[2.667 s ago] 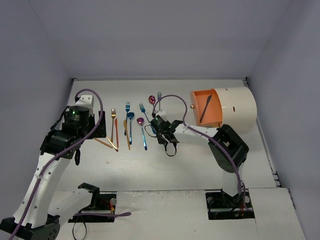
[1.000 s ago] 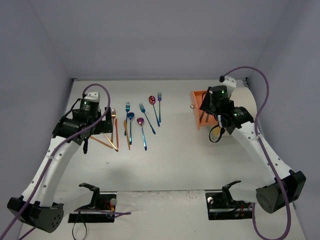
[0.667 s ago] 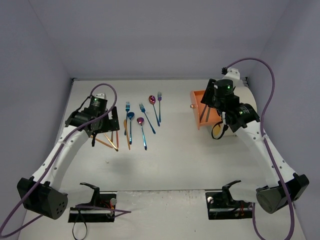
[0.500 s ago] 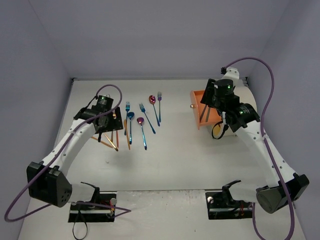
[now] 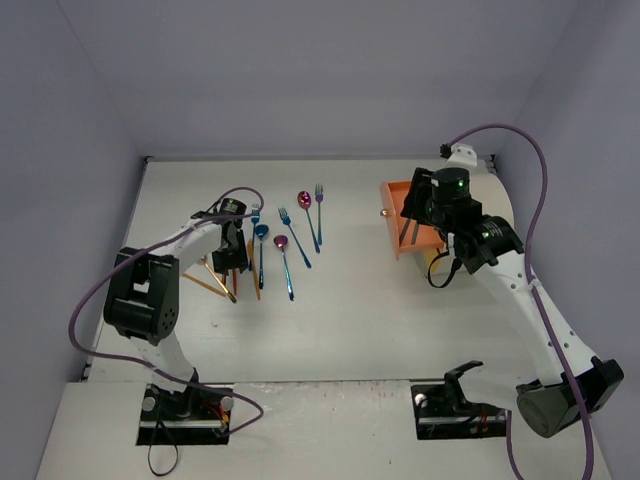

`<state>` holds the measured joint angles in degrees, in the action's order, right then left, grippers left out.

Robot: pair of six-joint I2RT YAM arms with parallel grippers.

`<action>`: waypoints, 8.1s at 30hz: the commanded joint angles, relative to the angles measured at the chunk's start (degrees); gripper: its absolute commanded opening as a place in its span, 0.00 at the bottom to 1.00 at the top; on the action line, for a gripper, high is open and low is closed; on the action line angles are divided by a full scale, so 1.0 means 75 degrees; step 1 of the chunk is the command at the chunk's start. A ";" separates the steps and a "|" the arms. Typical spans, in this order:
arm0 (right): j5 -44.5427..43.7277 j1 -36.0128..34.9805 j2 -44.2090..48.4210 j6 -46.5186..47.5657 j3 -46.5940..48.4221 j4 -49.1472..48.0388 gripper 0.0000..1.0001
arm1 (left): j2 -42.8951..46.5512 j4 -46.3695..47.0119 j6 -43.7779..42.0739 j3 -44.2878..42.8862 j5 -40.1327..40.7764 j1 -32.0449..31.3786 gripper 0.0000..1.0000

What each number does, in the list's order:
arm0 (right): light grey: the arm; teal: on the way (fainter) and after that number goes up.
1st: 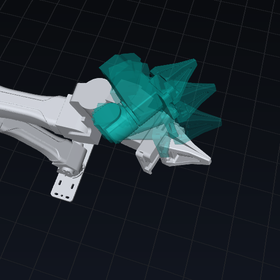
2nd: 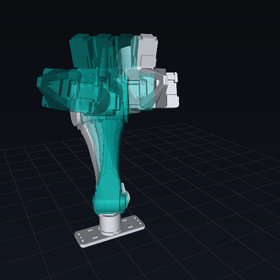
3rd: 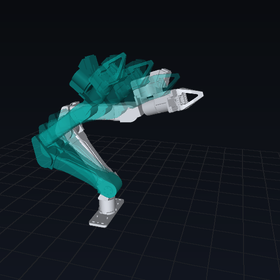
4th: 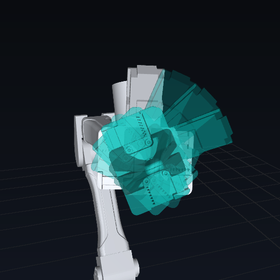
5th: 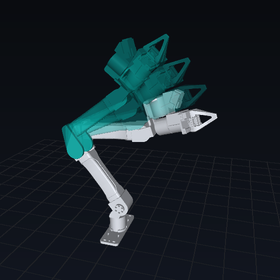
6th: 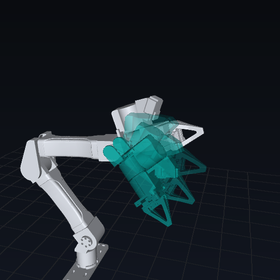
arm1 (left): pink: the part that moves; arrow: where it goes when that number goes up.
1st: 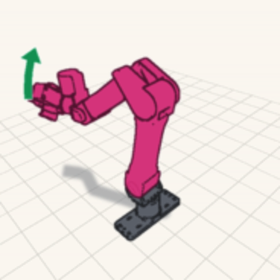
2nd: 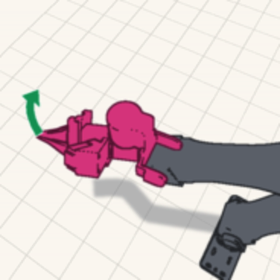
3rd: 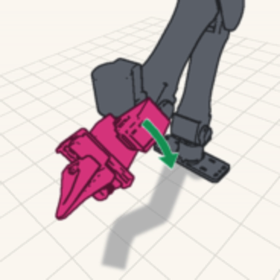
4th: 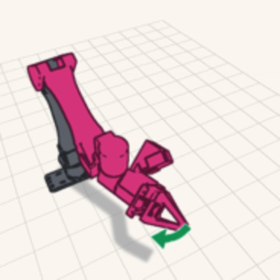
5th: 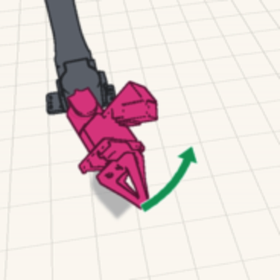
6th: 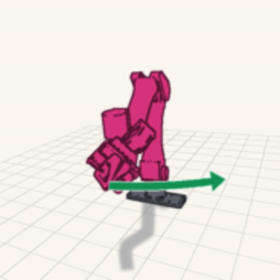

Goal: Sort the eating utensils into containers

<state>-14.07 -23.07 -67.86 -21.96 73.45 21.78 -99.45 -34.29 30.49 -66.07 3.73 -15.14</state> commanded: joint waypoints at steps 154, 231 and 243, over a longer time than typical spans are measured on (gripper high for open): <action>-0.0821 -0.0006 0.0166 0.0348 0.0582 -0.0444 0.44 | 0.1264 0.0266 0.0440 -0.0509 -0.0199 -0.1227 0.55; 0.0955 -0.3975 -0.2113 0.0866 0.1969 -0.2005 0.54 | 0.3908 0.2603 0.4961 -0.1110 -0.2510 -0.1435 0.00; 0.0228 -0.4224 -0.2435 0.0781 0.1844 -0.2061 0.40 | 0.4119 0.2603 0.5039 -0.0989 -0.2651 -0.1611 0.00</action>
<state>-8.66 -54.10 -86.27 -15.54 85.49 10.50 -70.62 -19.01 67.17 -71.68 -15.01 -26.42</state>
